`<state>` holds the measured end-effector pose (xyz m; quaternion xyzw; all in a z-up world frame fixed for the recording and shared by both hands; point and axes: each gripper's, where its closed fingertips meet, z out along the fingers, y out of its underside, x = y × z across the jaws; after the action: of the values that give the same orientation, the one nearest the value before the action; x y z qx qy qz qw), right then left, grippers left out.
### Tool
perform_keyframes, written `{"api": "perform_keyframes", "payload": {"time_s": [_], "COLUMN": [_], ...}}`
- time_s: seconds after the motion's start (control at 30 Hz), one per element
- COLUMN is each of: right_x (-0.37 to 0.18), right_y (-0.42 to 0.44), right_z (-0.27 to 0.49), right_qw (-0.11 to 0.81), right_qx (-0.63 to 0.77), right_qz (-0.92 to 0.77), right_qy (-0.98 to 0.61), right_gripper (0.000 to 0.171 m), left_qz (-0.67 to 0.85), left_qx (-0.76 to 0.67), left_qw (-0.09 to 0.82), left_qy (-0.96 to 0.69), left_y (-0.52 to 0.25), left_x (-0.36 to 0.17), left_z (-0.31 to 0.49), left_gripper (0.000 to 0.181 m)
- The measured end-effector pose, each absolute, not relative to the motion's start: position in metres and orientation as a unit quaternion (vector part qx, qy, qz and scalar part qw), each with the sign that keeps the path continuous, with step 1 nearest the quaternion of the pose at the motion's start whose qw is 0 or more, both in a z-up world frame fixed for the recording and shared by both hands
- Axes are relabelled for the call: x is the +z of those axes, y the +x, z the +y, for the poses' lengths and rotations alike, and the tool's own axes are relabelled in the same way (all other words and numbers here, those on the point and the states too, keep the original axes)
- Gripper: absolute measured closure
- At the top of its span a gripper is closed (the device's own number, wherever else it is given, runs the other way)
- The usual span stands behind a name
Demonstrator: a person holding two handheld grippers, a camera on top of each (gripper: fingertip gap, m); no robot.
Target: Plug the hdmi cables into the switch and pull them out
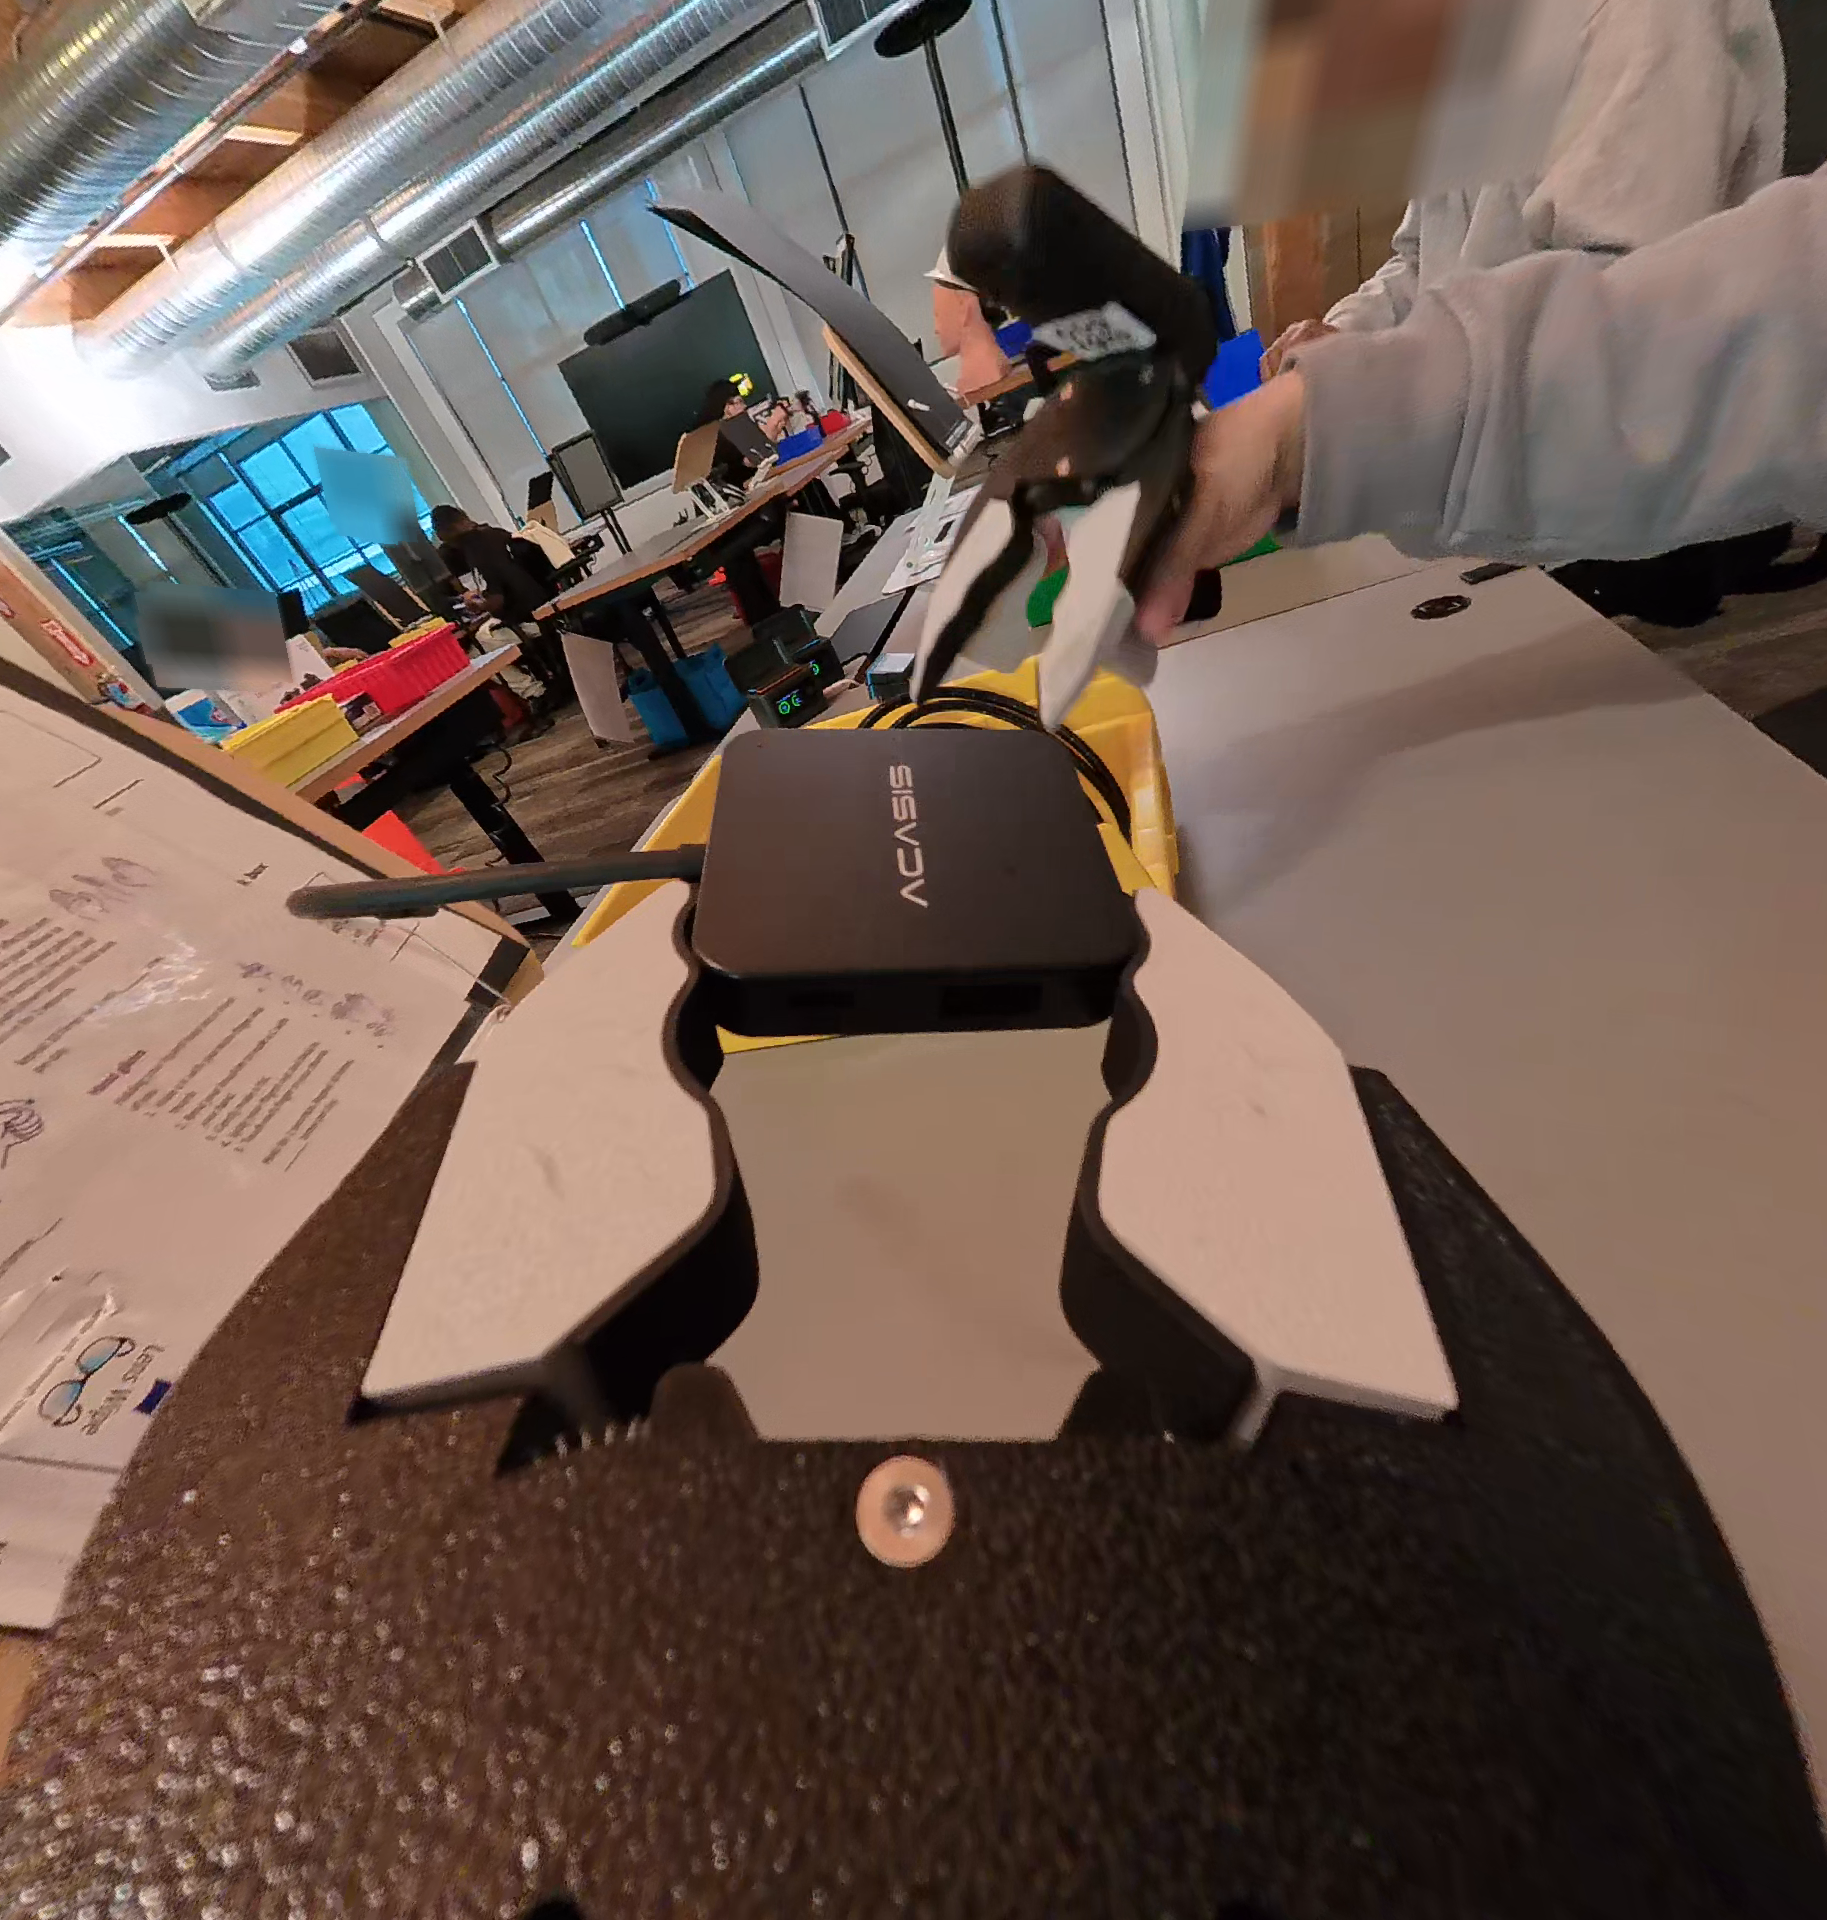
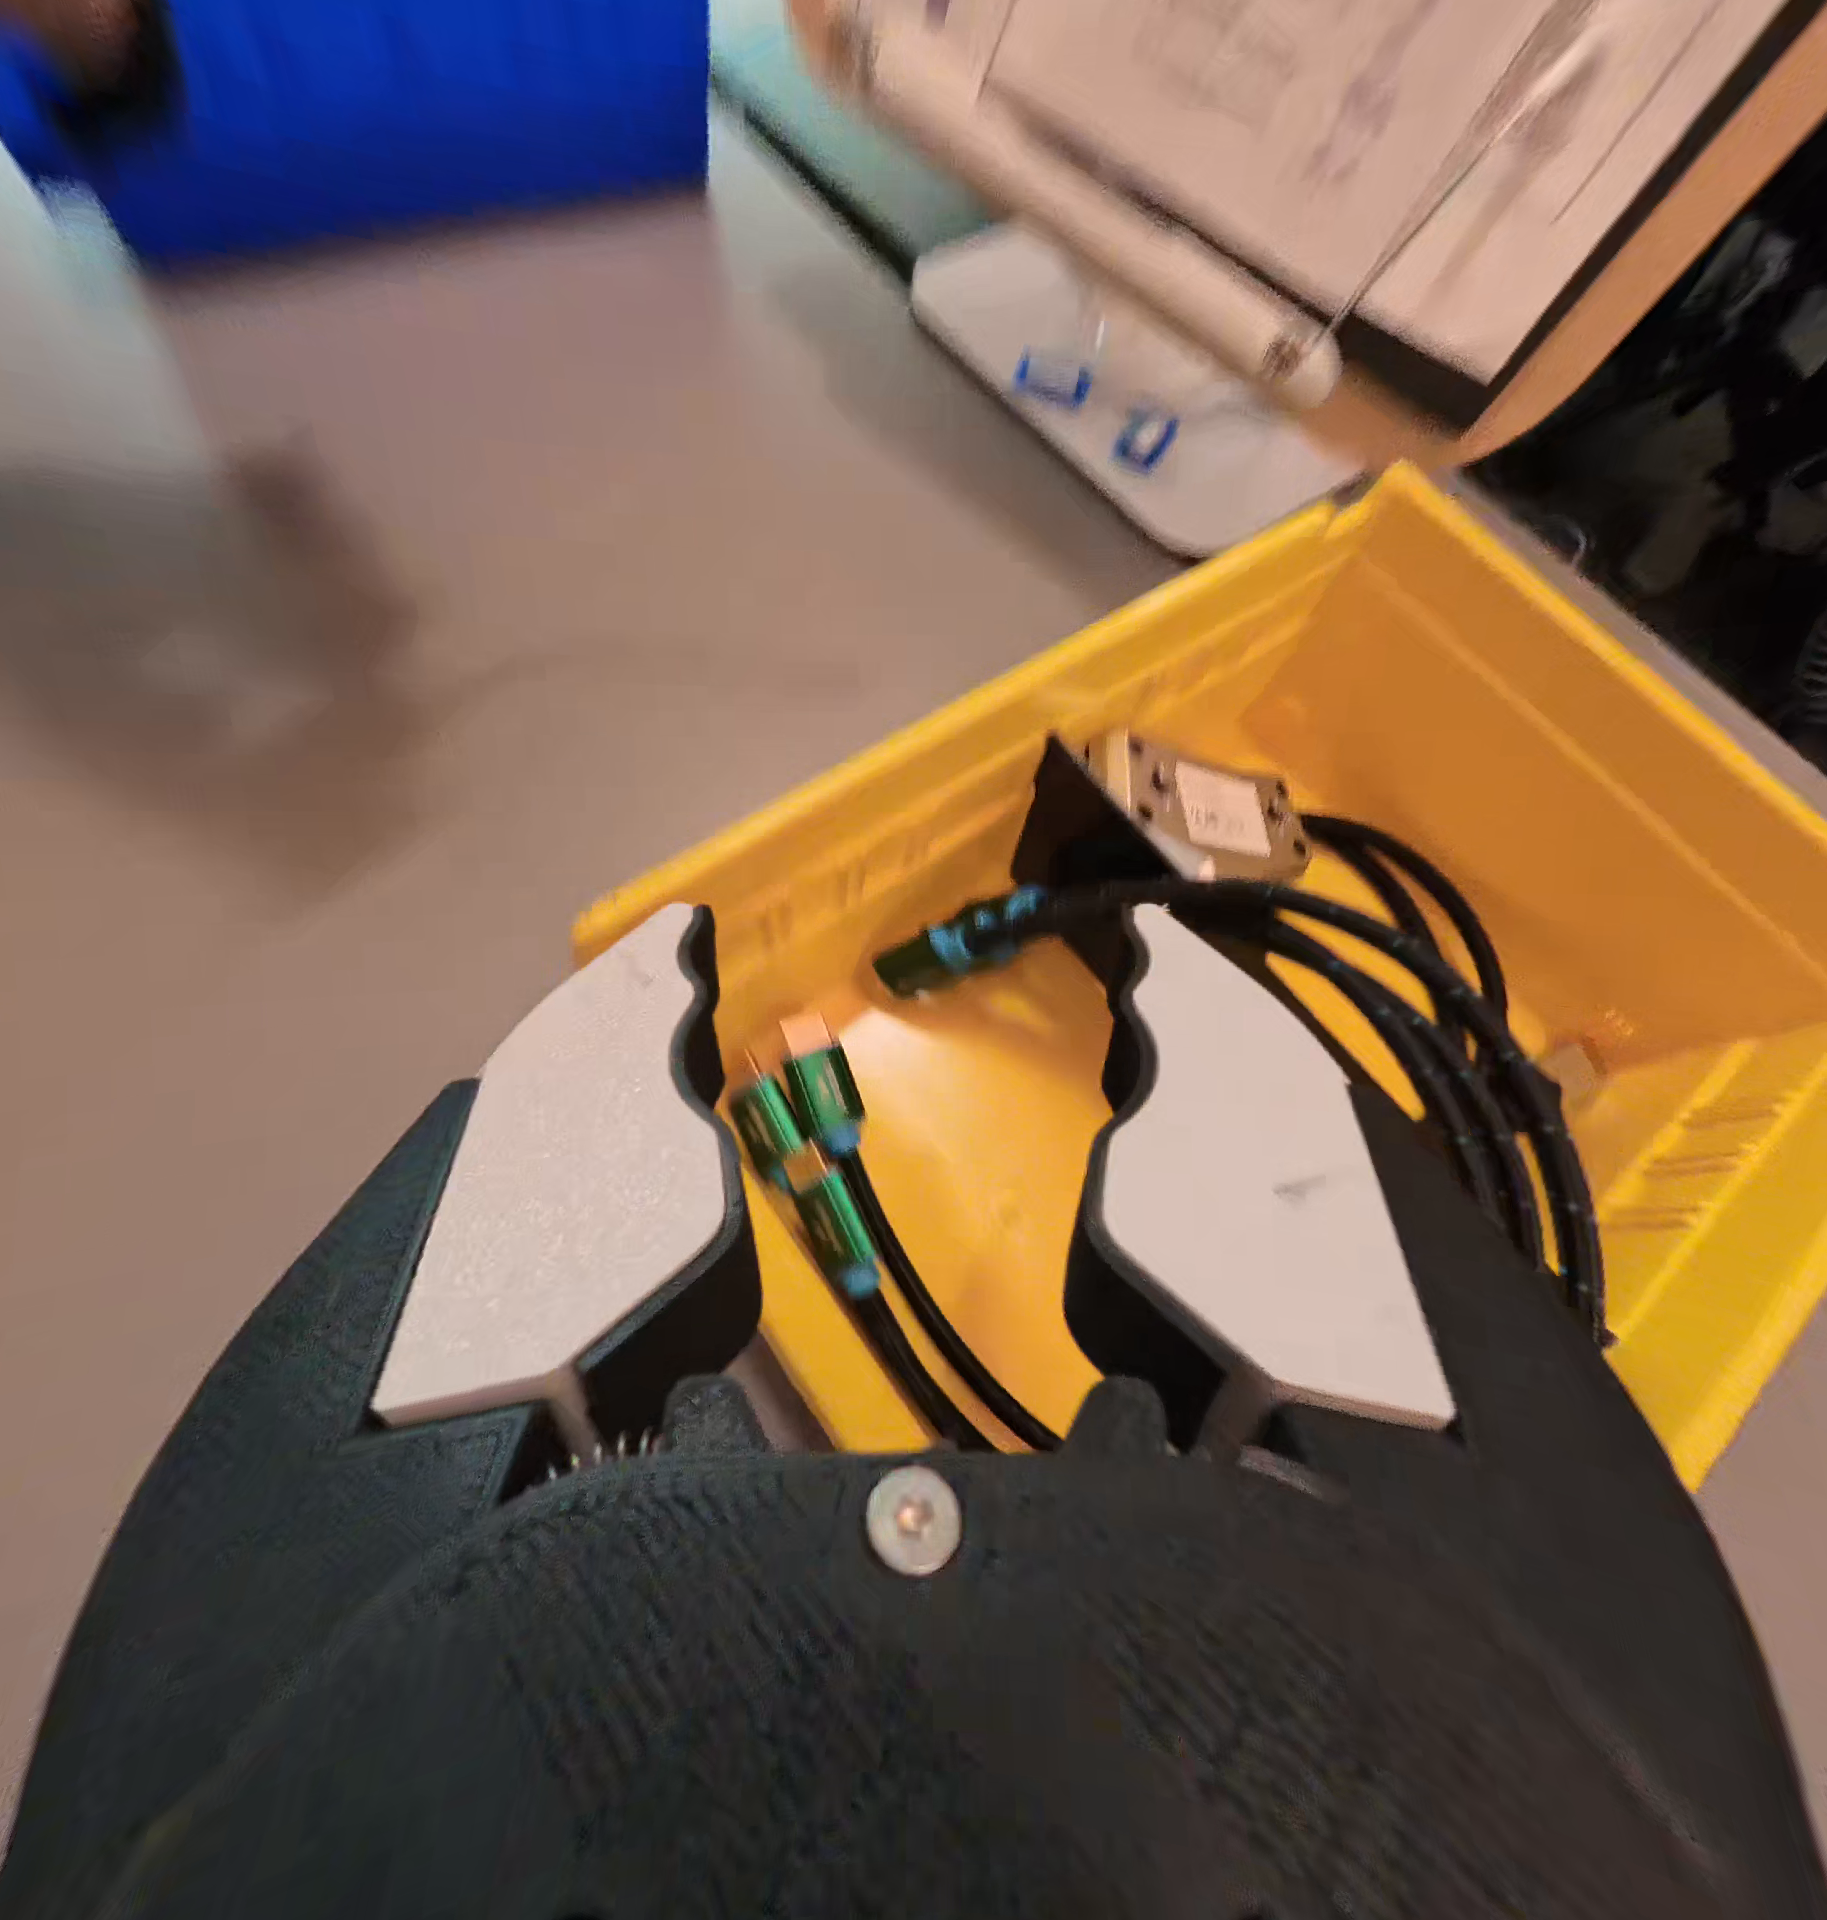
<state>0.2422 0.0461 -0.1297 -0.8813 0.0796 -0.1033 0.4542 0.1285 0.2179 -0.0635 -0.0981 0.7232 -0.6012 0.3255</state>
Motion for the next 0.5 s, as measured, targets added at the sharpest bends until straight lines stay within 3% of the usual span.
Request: {"api": "perform_keyframes", "payload": {"time_s": [0.03,0.13,0.3,0.43,0.5], "right_x": [-0.112,-0.062,-0.038,-0.040,-0.049], "right_y": [0.240,0.210,0.138,0.117,0.107], "right_z": [0.050,0.074,0.128,0.158,0.166], "right_qw": [0.493,0.602,0.611,0.602,0.579], "right_qx": [-0.085,0.038,0.325,0.413,0.432], "right_qz": [0.099,0.143,0.187,0.207,0.198], "right_qy": [-0.860,-0.785,-0.697,-0.651,-0.662], "right_gripper": [0.098,0.097,0.087,0.097,0.118], "left_qz": [0.724,0.723,0.734,0.753,0.761], "left_qx": [-0.602,-0.611,-0.604,-0.573,-0.557], "left_qw": [0.324,0.314,0.311,0.323,0.332], "left_qy": [-0.094,-0.071,-0.021,0.007,0.012], "left_y": [0.128,0.122,0.111,0.108,0.110], "left_x": [-0.064,-0.061,-0.060,-0.067,-0.072], "left_z": [0.215,0.201,0.171,0.155,0.152], "left_gripper": [0.109,0.108,0.108,0.109,0.109]}}
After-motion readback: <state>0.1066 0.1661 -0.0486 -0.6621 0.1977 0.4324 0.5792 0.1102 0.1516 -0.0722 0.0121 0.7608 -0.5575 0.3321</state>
